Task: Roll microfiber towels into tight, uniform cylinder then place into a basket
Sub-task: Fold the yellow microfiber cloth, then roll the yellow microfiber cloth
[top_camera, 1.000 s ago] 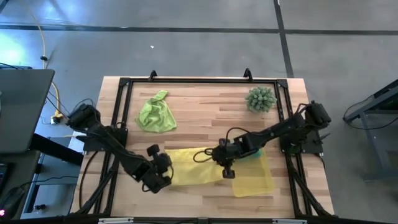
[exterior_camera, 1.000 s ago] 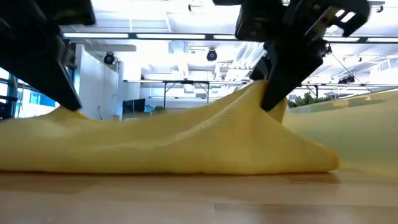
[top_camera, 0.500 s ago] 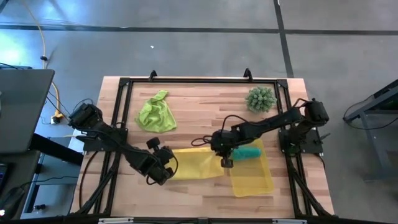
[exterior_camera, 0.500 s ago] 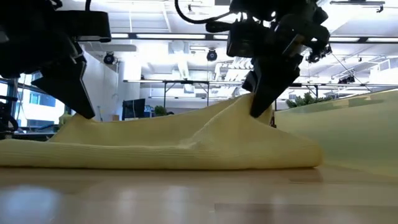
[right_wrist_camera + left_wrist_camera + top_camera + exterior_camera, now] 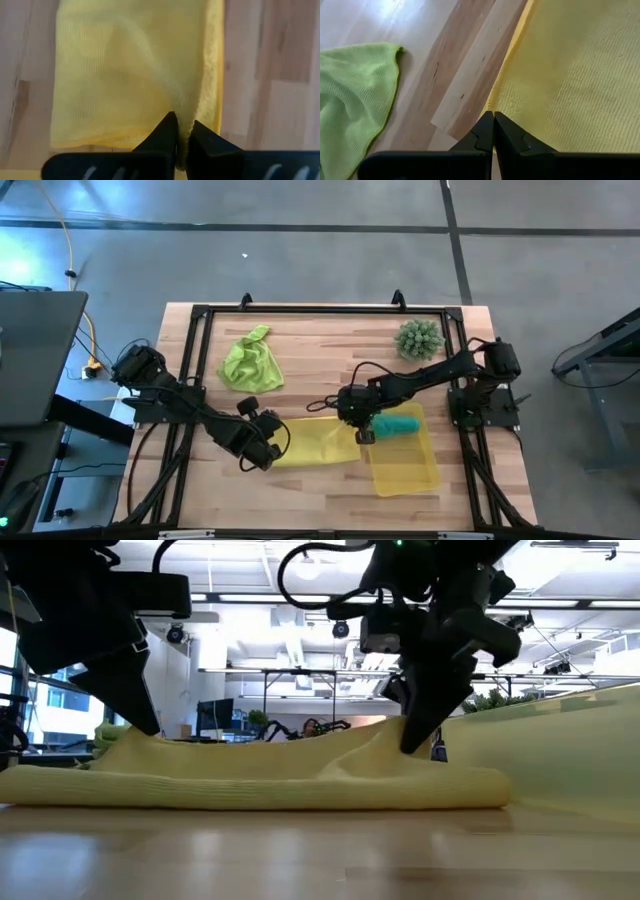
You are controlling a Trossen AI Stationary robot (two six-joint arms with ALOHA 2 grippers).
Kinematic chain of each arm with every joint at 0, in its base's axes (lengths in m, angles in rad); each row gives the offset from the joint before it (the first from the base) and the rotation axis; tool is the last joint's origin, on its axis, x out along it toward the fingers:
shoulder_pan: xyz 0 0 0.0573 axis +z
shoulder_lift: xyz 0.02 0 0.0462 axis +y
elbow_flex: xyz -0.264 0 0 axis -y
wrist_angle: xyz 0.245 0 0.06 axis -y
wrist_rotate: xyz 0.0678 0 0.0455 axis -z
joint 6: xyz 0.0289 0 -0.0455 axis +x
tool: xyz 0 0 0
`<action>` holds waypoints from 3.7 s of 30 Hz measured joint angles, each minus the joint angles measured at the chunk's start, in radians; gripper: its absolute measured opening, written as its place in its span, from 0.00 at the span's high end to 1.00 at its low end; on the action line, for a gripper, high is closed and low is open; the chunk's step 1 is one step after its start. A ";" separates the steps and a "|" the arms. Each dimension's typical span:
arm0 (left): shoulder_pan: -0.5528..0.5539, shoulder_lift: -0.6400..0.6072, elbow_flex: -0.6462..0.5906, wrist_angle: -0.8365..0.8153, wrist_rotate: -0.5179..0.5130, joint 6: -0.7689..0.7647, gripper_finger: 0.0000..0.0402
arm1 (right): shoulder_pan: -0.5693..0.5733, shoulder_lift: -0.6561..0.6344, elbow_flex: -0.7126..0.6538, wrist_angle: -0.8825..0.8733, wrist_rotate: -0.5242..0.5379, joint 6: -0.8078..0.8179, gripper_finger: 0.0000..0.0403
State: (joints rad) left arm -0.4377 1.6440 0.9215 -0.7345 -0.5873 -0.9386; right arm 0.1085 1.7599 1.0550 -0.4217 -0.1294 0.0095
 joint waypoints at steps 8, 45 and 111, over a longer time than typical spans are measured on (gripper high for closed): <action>0.011 0.000 -0.004 0.005 0.024 0.000 1.00 | -0.008 0.020 0.000 0.000 0.001 -0.049 0.97; 0.018 0.002 -0.013 0.024 0.038 0.044 1.00 | 0.064 0.035 -0.008 0.024 0.122 0.053 0.66; -0.081 0.096 -0.108 0.483 0.213 -0.096 0.71 | 0.129 0.101 0.028 -0.099 0.230 0.295 0.66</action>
State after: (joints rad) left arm -0.5191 1.7402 0.8139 -0.2515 -0.3747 -1.0346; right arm 0.2379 1.8611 1.0828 -0.5206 0.1005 0.3048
